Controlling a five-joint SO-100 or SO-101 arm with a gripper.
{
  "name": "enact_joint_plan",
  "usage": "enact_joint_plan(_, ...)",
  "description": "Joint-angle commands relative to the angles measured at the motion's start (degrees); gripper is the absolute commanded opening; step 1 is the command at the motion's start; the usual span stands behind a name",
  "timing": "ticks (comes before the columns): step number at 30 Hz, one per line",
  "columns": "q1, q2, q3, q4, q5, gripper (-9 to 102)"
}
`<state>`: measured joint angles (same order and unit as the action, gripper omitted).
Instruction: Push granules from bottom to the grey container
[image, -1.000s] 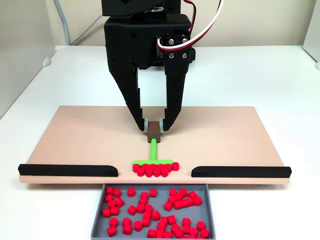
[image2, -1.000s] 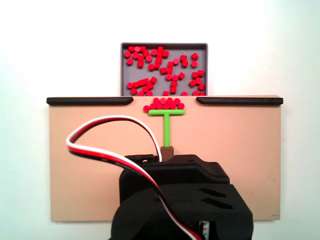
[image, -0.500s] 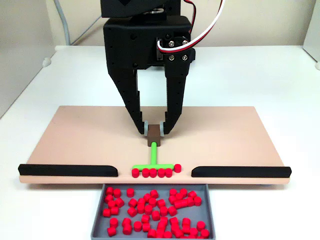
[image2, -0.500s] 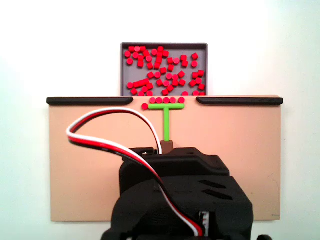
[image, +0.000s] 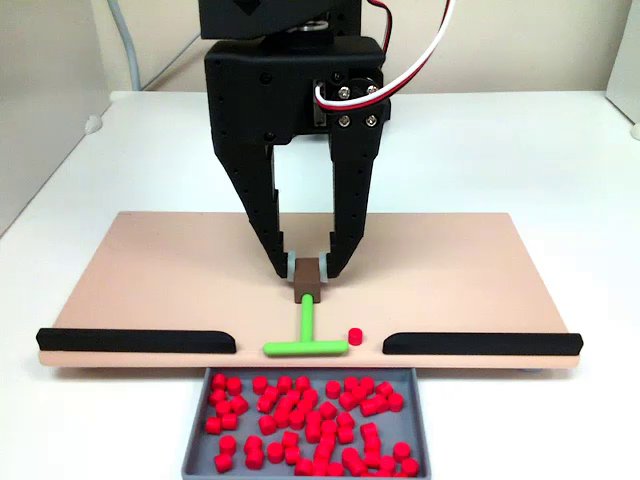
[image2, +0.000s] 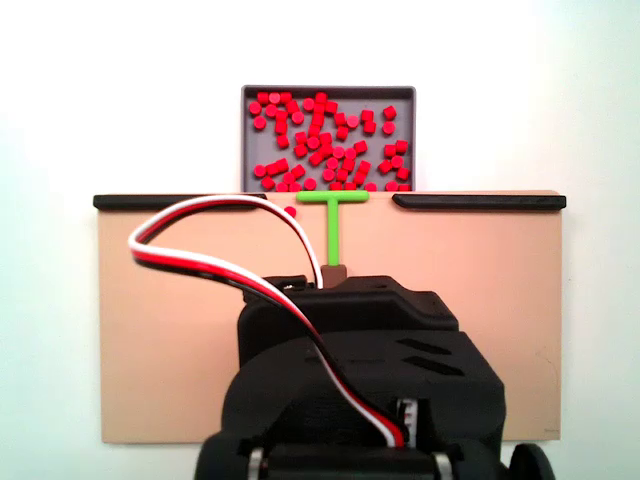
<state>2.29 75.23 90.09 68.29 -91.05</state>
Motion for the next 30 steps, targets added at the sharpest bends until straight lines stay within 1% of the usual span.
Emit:
enact_joint_plan(1, -0.53, -0.44, -0.79, 0.18, 0.35, 0)
enact_joint_plan(13, -0.26, 1.14, -6.33, 0.62, 1.85, 0)
enact_joint_plan(17, -0.09, 3.25, -7.56, 2.55, 2.11, 0)
enact_joint_plan(22, -0.44, 7.29, -7.12, 8.70, 2.20, 0)
enact_joint_plan(26, -0.62, 11.78, -5.36, 16.26, 2.20, 0)
enact_joint_plan(30, -0.79, 18.28, 1.58, 16.87, 2.20, 0)
